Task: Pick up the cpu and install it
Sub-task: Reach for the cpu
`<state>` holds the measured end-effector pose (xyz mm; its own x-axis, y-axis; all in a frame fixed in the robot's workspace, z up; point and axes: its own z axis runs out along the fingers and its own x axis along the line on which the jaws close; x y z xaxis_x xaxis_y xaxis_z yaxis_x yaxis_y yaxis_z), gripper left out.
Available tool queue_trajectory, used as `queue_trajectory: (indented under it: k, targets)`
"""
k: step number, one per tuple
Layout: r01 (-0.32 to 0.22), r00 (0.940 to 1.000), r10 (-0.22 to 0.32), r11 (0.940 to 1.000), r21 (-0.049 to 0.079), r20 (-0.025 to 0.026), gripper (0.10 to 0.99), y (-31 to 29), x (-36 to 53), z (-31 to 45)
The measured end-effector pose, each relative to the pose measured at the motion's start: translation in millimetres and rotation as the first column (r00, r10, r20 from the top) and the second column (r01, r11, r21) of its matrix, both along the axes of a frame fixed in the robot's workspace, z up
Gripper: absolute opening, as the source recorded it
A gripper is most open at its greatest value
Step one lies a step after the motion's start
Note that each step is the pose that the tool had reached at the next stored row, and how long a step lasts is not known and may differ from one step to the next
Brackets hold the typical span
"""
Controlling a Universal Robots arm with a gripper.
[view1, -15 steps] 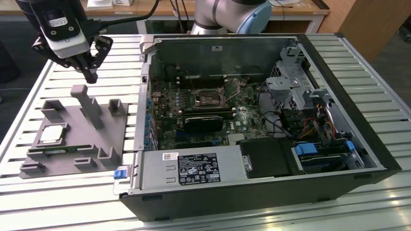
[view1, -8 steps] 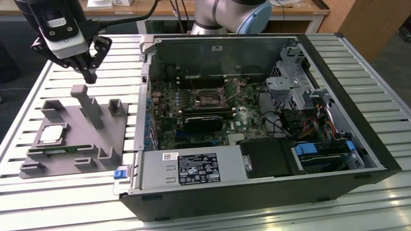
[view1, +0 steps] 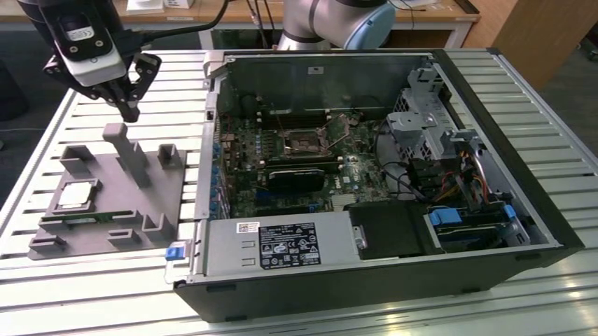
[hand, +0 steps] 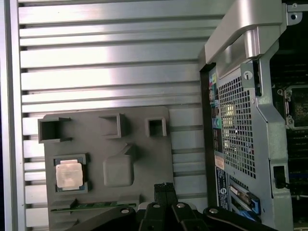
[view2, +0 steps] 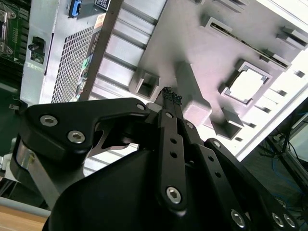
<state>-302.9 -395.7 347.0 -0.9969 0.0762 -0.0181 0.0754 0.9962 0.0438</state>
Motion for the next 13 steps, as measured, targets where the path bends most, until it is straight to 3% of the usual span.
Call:
queue_trajectory:
  k: [13]
  targets:
    - [0.0, 1.0, 0.0, 1.0, 0.0, -0.0001, 0.114, 0.0, -3.8, -1.5]
